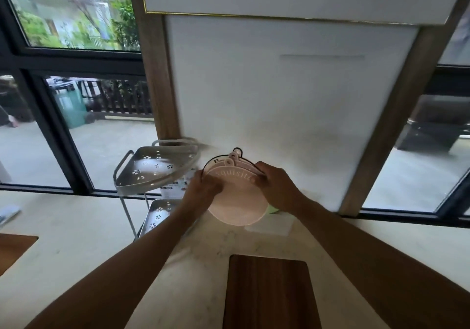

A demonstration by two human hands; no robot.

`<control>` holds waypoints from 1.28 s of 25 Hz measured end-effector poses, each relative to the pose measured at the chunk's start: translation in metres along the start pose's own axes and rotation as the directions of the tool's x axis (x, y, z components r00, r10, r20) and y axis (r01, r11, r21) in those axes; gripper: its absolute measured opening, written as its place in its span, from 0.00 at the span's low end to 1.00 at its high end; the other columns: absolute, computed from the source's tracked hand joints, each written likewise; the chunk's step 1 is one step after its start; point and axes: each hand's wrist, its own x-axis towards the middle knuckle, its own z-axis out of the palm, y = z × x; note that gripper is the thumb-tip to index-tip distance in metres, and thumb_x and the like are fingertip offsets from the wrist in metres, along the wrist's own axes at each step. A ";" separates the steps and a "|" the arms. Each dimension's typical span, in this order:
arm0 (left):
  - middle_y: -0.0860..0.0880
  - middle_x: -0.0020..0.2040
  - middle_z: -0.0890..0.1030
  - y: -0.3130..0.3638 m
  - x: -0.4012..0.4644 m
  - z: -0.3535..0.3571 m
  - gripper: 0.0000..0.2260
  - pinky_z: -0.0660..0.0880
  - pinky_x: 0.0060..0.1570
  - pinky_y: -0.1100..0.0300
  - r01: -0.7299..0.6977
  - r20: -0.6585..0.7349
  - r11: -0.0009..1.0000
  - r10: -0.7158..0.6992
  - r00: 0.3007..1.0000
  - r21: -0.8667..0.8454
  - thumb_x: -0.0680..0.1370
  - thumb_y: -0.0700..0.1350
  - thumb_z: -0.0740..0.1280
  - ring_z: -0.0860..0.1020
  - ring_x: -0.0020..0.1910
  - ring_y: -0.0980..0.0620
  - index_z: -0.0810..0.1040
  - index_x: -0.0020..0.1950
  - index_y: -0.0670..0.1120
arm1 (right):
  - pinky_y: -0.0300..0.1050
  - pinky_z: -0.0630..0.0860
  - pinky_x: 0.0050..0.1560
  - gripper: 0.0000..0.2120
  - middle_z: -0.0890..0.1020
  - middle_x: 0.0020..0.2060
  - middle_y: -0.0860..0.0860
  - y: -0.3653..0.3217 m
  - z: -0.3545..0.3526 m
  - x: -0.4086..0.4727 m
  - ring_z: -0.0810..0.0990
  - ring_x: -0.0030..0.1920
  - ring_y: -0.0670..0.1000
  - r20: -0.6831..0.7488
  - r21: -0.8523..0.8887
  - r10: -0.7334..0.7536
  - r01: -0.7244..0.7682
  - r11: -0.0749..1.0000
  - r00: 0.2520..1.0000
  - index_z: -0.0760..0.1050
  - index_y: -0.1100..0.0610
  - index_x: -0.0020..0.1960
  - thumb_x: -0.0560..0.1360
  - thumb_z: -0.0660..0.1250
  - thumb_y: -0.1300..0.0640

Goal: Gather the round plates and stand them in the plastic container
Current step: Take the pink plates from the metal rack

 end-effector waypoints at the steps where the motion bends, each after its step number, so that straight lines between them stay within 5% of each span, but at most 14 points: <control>1: 0.42 0.49 0.83 -0.003 -0.002 0.008 0.12 0.78 0.49 0.44 0.007 0.012 0.999 -0.008 1.000 0.035 0.73 0.47 0.66 0.81 0.50 0.39 0.77 0.54 0.44 | 0.31 0.65 0.32 0.05 0.77 0.36 0.46 0.009 -0.004 -0.006 0.74 0.36 0.49 0.002 0.006 0.030 -0.030 1.000 1.000 0.71 0.50 0.45 0.79 0.63 0.57; 5: 0.41 0.51 0.82 -0.005 -0.008 0.035 0.10 0.80 0.47 0.45 -0.055 0.052 0.976 0.045 0.998 0.211 0.81 0.45 0.62 0.81 0.49 0.41 0.77 0.57 0.41 | 0.37 0.68 0.34 0.02 0.79 0.44 0.50 0.042 -0.013 -0.026 0.77 0.41 0.51 -0.008 0.060 0.153 -0.152 0.986 0.988 0.72 0.51 0.52 0.81 0.62 0.56; 9: 0.43 0.49 0.83 -0.004 -0.011 0.056 0.09 0.80 0.48 0.44 -0.050 0.062 0.989 0.042 0.997 0.137 0.78 0.40 0.66 0.82 0.49 0.42 0.76 0.58 0.44 | 0.36 0.69 0.34 0.06 0.80 0.47 0.51 0.067 -0.018 -0.036 0.78 0.42 0.49 -0.012 0.110 0.226 -0.223 0.969 0.974 0.70 0.53 0.58 0.81 0.61 0.56; 18: 0.49 0.43 0.82 -0.013 0.037 0.094 0.06 0.80 0.45 0.47 -0.050 0.060 0.946 0.033 0.998 0.321 0.76 0.47 0.70 0.81 0.44 0.45 0.80 0.49 0.46 | 0.37 0.66 0.33 0.05 0.80 0.41 0.50 0.130 -0.023 -0.017 0.76 0.39 0.50 -0.065 0.085 0.311 -0.306 0.948 0.948 0.73 0.55 0.52 0.78 0.64 0.55; 22: 0.55 0.39 0.82 -0.016 0.078 0.112 0.02 0.78 0.38 0.58 -0.032 0.020 0.941 0.027 0.999 0.337 0.74 0.46 0.72 0.81 0.39 0.51 0.80 0.42 0.52 | 0.36 0.66 0.32 0.05 0.80 0.40 0.51 0.162 -0.016 0.010 0.77 0.39 0.52 -0.114 0.106 0.342 -0.331 0.938 0.933 0.74 0.55 0.52 0.77 0.65 0.55; 32: 0.50 0.41 0.87 -0.102 0.159 0.167 0.06 0.70 0.42 0.60 -0.010 -0.009 0.895 0.016 1.000 0.446 0.71 0.44 0.70 0.82 0.42 0.49 0.83 0.47 0.49 | 0.42 0.63 0.36 0.03 0.81 0.39 0.51 0.268 0.055 0.043 0.77 0.40 0.54 -0.121 0.055 0.317 -0.313 0.948 0.941 0.74 0.54 0.51 0.77 0.65 0.59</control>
